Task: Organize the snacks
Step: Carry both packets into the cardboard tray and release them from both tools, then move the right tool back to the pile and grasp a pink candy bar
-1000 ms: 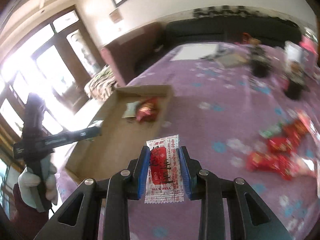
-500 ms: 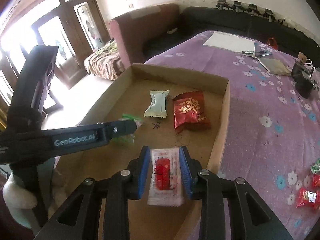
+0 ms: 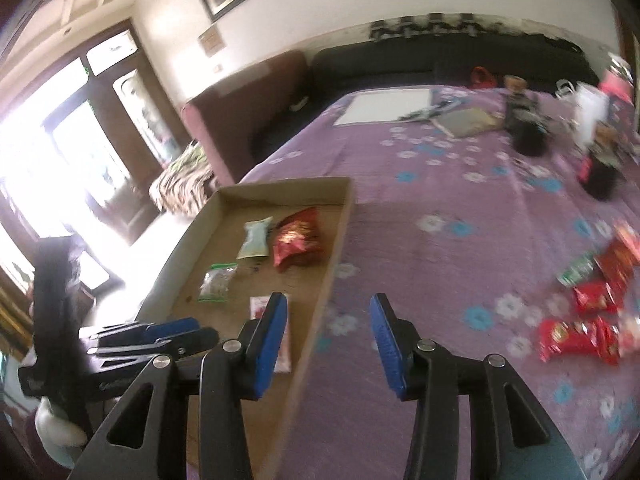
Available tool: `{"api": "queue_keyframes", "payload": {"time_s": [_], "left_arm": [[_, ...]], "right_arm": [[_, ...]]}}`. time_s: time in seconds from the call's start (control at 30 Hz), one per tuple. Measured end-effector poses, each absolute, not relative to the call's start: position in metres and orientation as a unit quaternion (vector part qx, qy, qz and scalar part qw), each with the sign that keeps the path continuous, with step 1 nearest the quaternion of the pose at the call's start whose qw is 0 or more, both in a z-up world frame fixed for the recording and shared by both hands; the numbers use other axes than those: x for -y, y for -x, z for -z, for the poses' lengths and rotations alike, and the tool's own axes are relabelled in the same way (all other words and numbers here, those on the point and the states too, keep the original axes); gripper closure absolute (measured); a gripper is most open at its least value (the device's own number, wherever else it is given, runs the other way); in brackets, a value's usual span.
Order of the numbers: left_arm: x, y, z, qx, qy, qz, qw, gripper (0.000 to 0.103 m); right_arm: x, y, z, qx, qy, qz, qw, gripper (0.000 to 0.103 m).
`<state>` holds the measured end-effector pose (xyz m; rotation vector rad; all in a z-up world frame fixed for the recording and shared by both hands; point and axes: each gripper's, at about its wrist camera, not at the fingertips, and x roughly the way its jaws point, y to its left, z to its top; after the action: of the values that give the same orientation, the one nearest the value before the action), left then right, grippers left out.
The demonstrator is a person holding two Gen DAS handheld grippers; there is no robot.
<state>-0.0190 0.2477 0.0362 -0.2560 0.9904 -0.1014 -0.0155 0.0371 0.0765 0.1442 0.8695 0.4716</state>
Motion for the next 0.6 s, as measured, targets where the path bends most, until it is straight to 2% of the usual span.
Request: {"api": "queue_keyframes", "payload": {"time_s": [0.13,0.27,0.37,0.5,0.6], "left_arm": [[-0.218,0.014,-0.028,-0.487,0.085,0.059,0.867,0.065],[-0.190,0.013,-0.018,-0.495,-0.001,0.022,0.868,0.065],[-0.184,0.021,-0.018,-0.506,-0.030,0.006,0.862,0.061],[-0.187,0.042,-0.018,-0.517,-0.041,0.019,0.855,0.059],[-0.193,0.059,-0.018,-0.525,-0.037,0.021,0.850,0.056]], "right_arm": [[-0.009,0.028,-0.073,-0.422,-0.086,-0.206,0.879,0.058],[0.017,0.045,-0.071,-0.420,-0.093,-0.184,0.884,0.058],[0.035,0.053,-0.072,-0.420,-0.104,-0.176,0.884,0.057],[0.063,0.066,-0.074,-0.413,-0.117,-0.162,0.889,0.046],[0.081,0.070,-0.070,-0.416,-0.127,-0.150,0.888,0.045]]}}
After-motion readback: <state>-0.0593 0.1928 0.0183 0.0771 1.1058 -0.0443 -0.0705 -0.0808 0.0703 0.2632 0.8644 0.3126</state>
